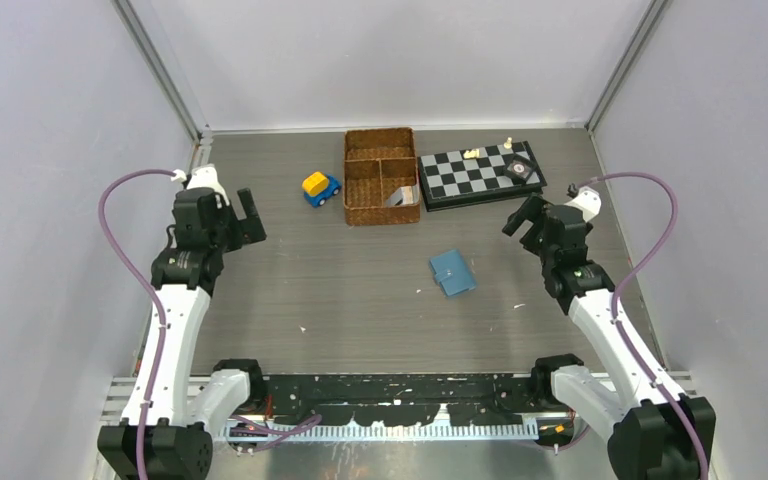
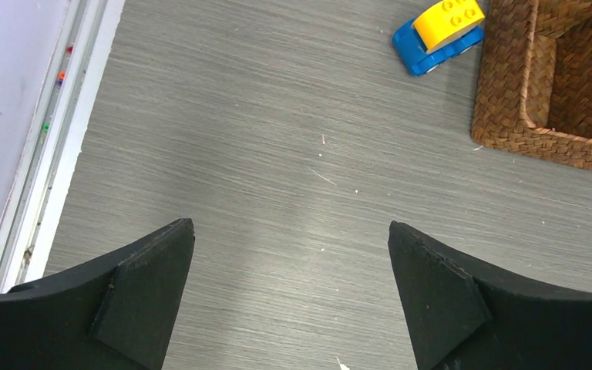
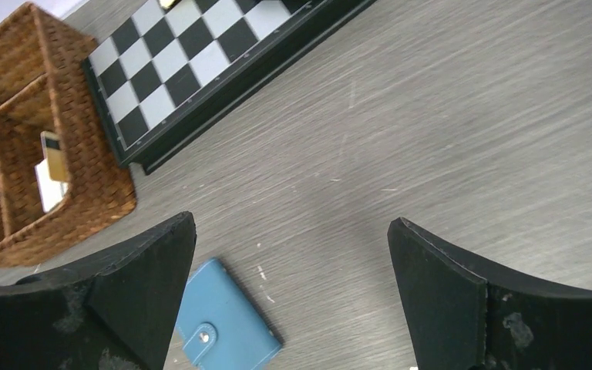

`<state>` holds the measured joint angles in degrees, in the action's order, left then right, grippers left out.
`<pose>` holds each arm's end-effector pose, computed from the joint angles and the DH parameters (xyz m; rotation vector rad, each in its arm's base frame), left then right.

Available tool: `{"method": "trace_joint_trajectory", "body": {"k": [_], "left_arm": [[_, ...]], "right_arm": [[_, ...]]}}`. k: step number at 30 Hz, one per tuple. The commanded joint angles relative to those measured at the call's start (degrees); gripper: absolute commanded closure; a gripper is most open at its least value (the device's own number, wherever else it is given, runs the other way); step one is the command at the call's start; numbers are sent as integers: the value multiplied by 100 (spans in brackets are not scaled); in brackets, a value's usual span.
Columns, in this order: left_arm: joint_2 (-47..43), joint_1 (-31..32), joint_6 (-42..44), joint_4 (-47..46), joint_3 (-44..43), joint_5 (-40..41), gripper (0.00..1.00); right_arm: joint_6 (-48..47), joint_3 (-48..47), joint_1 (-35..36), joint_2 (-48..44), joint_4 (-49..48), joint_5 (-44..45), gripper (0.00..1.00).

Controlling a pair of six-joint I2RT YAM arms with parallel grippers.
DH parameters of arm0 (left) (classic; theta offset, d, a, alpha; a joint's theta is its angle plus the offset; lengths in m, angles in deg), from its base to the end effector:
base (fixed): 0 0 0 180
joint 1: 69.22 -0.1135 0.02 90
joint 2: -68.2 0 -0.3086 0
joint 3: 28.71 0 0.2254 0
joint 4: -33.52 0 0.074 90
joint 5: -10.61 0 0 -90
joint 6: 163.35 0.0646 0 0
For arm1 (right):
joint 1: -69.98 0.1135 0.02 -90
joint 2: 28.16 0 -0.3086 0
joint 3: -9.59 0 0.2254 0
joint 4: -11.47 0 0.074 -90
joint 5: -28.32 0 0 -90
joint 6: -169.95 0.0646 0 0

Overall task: Put the credit cards into the card holder
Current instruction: Open the card holder at the center of the board.

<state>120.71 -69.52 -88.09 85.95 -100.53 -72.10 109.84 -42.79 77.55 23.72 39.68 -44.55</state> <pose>0.1605 0.0090 0.3575 -0.3536 2.1142 -0.0104 0.1760 0.0042 0.2951 0.5726 1.9505 0.1041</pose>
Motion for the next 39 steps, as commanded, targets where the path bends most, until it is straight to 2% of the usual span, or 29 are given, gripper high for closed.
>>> {"method": "trace_joint_trajectory", "body": {"k": [1,5,9,11,17,25,31,34,39], "left_arm": [[128,-16,-50,78,-241,29,0],[216,-20,-95,116,-218,199,0],[333,-20,-86,80,-141,-141,0],[363,216,20,67,-125,-333,0],[460,430,134,82,-83,-522,0],[593,716,208,88,-83,-783,0],[607,808,235,74,-69,-985,0],[594,863,251,16,-56,-1170,0],[603,954,261,-11,-36,-1247,0]], "right_arm": [[-70,-146,-22,192,-584,-826,0],[-55,-306,-25,590,-472,-1338,4],[21,-403,-20,1045,-317,-2310,10],[54,-425,-6,1246,-216,-2695,12],[51,-366,84,1647,190,-3088,15],[-72,-441,102,1948,413,-3313,23],[-108,-535,288,2536,308,-3578,28],[-221,-655,587,2785,351,-3419,28],[-461,-1047,1330,3235,746,-2560,29]]}}
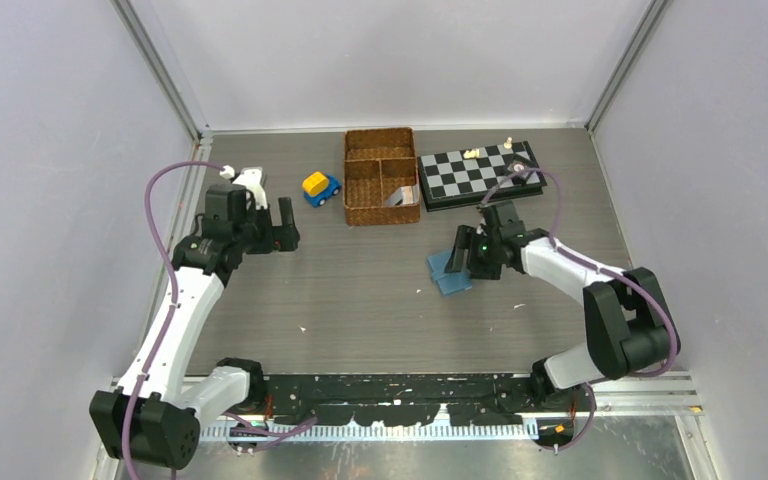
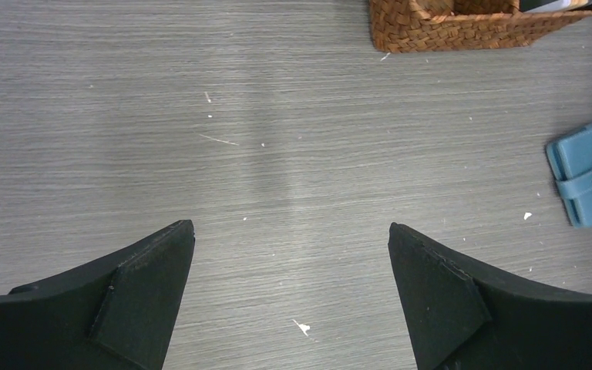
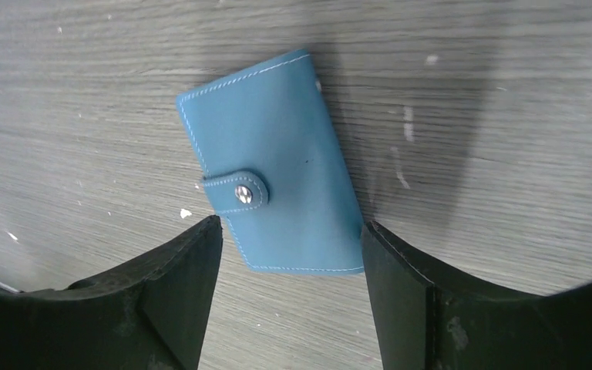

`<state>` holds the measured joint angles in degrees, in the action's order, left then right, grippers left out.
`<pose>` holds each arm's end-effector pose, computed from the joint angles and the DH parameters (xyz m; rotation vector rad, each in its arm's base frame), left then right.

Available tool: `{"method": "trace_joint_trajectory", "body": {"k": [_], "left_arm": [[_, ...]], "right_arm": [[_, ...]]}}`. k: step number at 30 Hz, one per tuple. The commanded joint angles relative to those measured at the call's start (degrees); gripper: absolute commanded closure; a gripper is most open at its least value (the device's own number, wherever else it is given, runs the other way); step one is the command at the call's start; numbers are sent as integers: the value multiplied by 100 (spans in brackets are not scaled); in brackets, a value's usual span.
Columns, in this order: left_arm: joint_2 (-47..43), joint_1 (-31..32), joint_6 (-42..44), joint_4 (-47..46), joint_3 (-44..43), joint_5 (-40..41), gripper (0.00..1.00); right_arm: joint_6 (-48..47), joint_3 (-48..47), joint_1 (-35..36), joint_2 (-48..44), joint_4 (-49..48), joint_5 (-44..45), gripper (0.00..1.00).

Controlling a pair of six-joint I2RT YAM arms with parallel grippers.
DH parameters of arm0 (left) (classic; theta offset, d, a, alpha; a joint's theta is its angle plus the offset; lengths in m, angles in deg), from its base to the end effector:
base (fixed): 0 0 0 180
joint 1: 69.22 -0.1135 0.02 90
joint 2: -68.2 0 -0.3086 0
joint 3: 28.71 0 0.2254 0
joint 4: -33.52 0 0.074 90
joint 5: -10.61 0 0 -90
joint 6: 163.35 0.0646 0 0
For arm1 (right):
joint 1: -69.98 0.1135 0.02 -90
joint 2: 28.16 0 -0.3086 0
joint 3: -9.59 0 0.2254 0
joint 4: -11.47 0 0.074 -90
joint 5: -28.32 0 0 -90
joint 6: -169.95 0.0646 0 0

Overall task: Put the credit cards into the card holder
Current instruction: Open the card holder at the center of the board.

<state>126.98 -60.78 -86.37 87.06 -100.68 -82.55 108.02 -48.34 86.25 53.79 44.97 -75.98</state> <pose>0.1825 -0.0307 0.3392 -0.0622 2.2863 -0.2589 0.2413 0.0870 0.2121 0.1758 2.6420 0.5982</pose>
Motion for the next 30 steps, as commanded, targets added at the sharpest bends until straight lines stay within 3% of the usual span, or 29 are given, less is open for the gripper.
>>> {"method": "trace_joint_trajectory", "body": {"k": [1,8,14,30], "left_arm": [[-25,93,95,-127,-15,-199,0],[39,156,106,-112,-32,-194,0],[63,210,113,-107,-41,-192,0],[63,374,150,-110,-16,-174,0]], "right_arm": [[-287,-556,560,319,289,628,31],[-74,-665,1335,328,522,936,32],[324,-671,1387,249,794,1951,33],[1176,-754,1381,955,365,1412,54]]}}
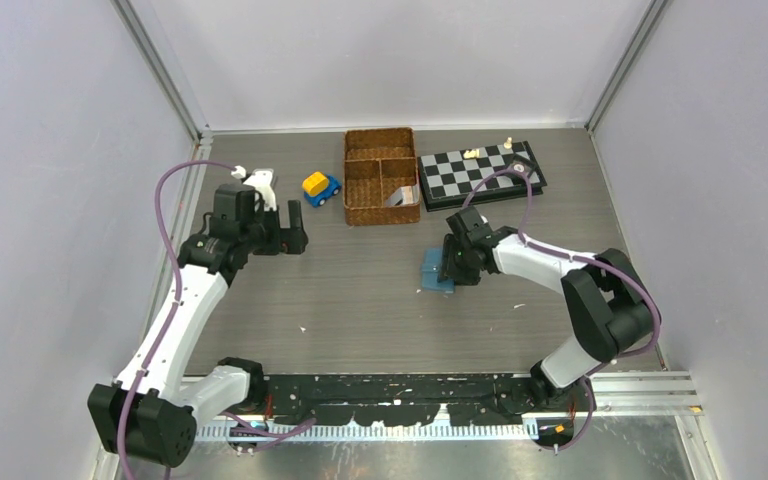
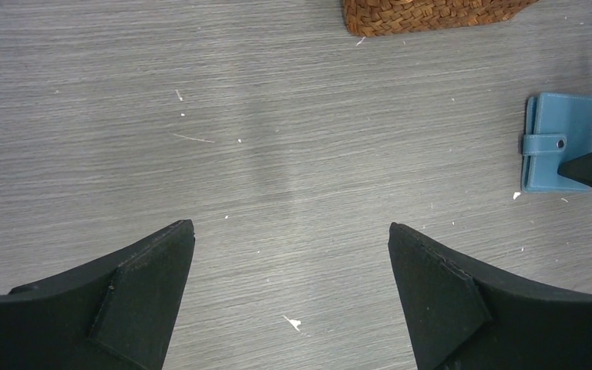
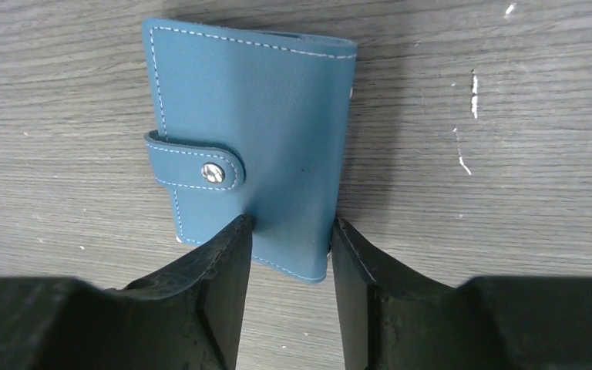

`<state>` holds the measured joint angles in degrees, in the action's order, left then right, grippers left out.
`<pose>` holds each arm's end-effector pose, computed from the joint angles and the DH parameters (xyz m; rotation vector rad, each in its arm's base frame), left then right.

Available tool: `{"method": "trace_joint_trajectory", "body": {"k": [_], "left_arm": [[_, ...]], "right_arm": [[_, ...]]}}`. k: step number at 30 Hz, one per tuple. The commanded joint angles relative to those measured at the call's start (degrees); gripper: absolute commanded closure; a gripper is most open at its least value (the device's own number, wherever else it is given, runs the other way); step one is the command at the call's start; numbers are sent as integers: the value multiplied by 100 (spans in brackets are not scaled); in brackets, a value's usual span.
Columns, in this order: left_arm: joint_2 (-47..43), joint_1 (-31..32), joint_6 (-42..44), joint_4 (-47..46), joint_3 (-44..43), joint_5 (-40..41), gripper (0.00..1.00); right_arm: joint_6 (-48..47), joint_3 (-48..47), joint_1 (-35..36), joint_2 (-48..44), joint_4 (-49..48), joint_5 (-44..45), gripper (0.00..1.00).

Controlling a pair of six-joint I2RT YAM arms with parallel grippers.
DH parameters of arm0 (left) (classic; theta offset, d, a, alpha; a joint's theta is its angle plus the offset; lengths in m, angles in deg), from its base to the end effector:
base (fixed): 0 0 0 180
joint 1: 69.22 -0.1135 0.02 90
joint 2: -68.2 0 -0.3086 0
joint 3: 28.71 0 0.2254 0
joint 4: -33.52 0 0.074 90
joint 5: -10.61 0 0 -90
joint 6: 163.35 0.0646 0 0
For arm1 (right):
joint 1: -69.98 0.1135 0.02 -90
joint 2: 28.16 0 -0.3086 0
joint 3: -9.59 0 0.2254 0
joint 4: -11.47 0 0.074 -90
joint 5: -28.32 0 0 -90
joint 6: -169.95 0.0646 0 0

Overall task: Put the credit cards into the card holder
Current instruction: Open the card holder at the center of the board.

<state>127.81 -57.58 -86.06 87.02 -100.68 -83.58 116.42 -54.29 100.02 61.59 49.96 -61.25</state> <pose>0.1835 -0.0426 0.3369 0.0168 2.3052 -0.3032 0.2439 0.1405 0.1988 0.1562 2.7396 0.3338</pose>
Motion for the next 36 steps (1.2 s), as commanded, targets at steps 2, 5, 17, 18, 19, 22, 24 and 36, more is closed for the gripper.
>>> {"method": "trace_joint_trajectory", "body": {"k": [2,5,17,18,19,22,24,36], "left_arm": [[-20,92,111,-99,-15,-109,0],[-12,163,60,-128,-15,-254,2],[599,1852,-1483,-1307,477,-597,12],[755,2071,-1597,-1433,457,-573,12],[906,2244,-1710,-1620,427,-567,12],[1318,2790,-1430,-2177,364,-530,12],[1526,3221,-752,-2445,336,-376,12],[1588,3919,755,-3994,1204,-618,22]], "right_arm": [[427,-137,-1,258,-149,-60,58],[528,-45,9,288,-336,-146,73],[535,488,95,-517,-1558,-1172,100],[484,500,132,-650,-1580,-1202,99],[418,502,178,-785,-1577,-1228,99],[222,376,220,-1048,-1362,-1548,100],[101,205,229,-1115,-1055,-1739,100],[-707,-149,230,-1324,341,-2838,100]]}}
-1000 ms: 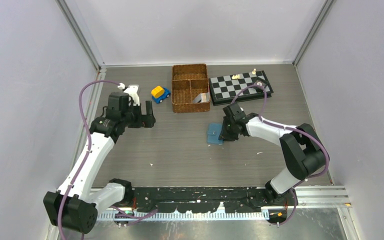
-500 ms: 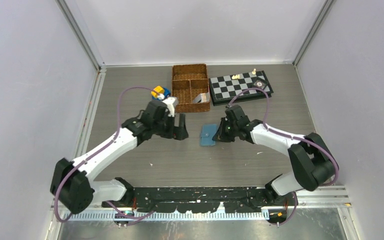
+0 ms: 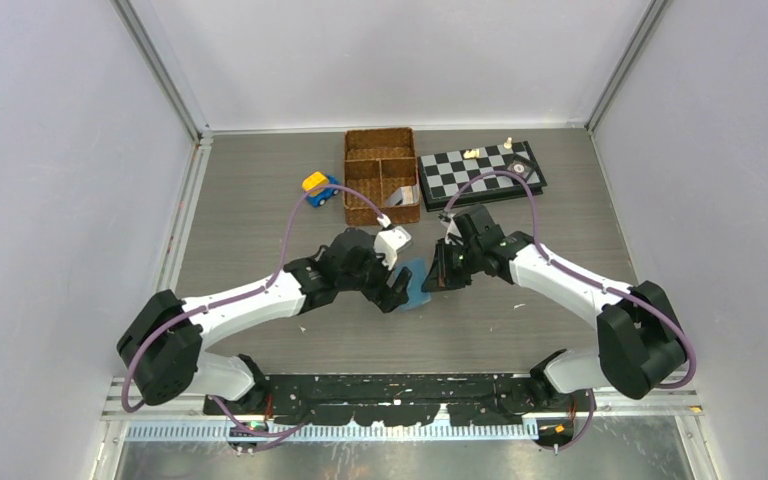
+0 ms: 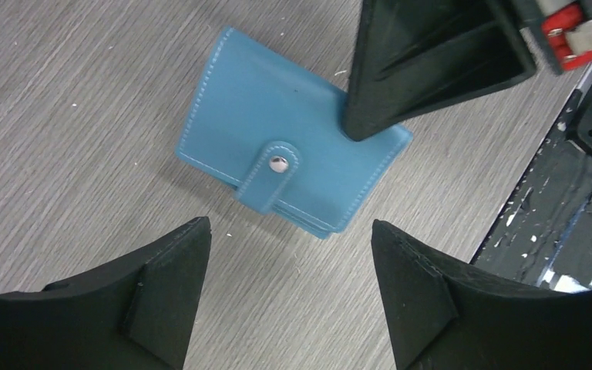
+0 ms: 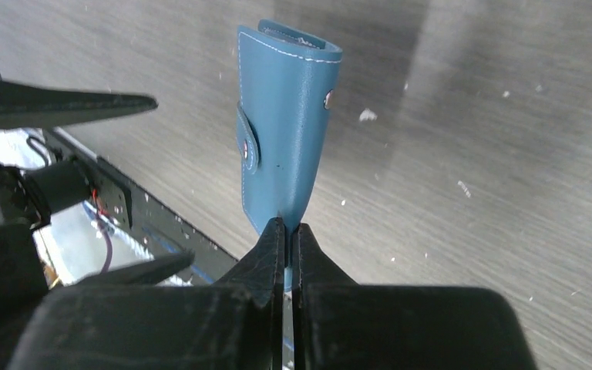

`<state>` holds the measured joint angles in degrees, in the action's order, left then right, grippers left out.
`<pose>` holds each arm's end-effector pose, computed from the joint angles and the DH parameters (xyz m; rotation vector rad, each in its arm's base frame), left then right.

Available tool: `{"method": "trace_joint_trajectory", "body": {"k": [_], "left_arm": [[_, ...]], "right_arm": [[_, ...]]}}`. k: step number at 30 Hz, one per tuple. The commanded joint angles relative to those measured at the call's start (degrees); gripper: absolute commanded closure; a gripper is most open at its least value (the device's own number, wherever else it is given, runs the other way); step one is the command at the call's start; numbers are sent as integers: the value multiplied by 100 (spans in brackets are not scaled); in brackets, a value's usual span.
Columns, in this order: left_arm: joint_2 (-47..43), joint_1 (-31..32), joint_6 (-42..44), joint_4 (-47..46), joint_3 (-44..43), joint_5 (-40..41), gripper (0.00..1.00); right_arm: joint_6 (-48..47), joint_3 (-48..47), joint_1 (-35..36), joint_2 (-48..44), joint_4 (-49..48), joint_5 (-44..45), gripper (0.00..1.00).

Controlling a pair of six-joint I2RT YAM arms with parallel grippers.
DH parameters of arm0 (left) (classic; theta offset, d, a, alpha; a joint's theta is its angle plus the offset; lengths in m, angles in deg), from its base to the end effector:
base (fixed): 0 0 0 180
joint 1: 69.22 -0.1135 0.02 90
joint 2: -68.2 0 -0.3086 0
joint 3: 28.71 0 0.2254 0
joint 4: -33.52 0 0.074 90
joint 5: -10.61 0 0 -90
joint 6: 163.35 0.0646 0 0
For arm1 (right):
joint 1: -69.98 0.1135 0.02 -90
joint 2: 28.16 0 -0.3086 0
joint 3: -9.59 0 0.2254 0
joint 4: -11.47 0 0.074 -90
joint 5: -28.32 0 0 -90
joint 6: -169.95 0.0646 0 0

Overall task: Put the credit cards into the card holder
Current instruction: Open the card holder at the center of the board.

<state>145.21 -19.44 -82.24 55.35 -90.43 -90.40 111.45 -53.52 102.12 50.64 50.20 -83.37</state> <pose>0.1698 -0.2200 0.2718 0.9126 2.1304 -0.7585 0.2033 0.1559 0.2463 -0.1791 2.6701 0.8867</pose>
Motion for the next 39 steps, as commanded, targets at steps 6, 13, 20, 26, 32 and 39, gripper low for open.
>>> {"method": "trace_joint_trajectory", "body": {"k": [6,13,20,26,32,39], "left_arm": [[43,157,203,-1173,251,142,31],[411,246,203,-1221,98,141,38],[424,354,155,-1198,222,501,49],[525,473,91,-1036,179,867,60],[550,506,-61,-858,116,1525,69],[777,515,-538,-662,-91,1751,82]], "right_arm": [[-145,-146,20,-276,255,-1032,100],[-139,-151,20,-364,223,-1223,99],[-156,-165,19,-334,242,-1201,100],[-157,-180,21,-280,239,-1188,100],[-119,-163,20,-262,185,-1214,100],[-80,-137,20,-236,174,-1096,100]]}}
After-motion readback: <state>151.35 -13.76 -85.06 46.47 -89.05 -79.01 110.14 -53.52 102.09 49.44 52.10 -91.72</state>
